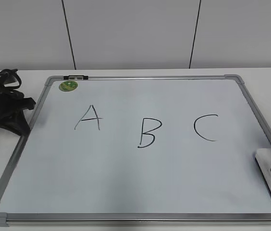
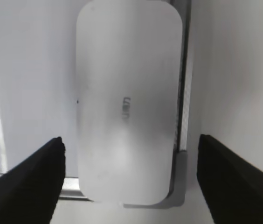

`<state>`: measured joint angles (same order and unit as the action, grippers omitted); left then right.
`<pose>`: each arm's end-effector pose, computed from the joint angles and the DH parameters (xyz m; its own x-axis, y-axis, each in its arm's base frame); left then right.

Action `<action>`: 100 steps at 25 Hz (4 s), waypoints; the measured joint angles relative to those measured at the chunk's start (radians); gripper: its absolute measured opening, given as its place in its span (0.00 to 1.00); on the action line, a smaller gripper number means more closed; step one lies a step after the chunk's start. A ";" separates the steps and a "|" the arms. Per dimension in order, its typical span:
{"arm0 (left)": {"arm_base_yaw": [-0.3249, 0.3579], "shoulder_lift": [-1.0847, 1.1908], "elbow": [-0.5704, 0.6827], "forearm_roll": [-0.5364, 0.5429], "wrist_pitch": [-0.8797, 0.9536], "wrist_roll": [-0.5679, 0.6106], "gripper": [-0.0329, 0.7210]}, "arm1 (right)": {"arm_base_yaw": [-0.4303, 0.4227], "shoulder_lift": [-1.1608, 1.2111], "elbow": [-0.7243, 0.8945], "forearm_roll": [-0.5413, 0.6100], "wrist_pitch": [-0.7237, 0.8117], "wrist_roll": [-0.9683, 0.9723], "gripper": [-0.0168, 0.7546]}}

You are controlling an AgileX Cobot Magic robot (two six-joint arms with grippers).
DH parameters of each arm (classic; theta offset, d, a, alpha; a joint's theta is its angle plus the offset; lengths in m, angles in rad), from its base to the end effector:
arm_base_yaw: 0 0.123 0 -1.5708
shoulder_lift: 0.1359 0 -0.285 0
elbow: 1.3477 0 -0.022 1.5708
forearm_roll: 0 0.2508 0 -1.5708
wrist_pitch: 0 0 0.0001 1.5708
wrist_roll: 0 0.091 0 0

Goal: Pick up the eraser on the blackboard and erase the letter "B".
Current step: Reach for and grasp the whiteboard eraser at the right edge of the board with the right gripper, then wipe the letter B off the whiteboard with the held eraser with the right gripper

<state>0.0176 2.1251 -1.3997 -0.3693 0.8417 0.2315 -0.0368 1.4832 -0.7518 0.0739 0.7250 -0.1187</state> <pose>0.4073 -0.0174 0.1241 -0.9921 -0.0376 -0.1198 -0.0039 0.9630 -0.2696 0.2457 -0.0046 0.1856 -0.9786 -0.0272 -0.2042 -0.0351 0.9988 0.0351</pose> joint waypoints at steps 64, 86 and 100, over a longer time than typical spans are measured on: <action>0.000 0.000 0.000 0.000 0.002 0.000 0.08 | 0.379 0.498 -0.871 0.026 0.375 -0.068 0.72; 0.000 0.000 -0.004 0.000 0.012 0.000 0.08 | 0.423 0.913 -1.364 0.011 0.496 -0.133 0.72; 0.000 0.000 -0.005 0.000 0.015 0.000 0.08 | 0.423 0.925 -1.365 0.000 0.496 -0.332 0.72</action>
<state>0.0176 2.1251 -1.4045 -0.3693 0.8563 0.2315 0.3863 2.4087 -2.1168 0.0737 1.2209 -0.4507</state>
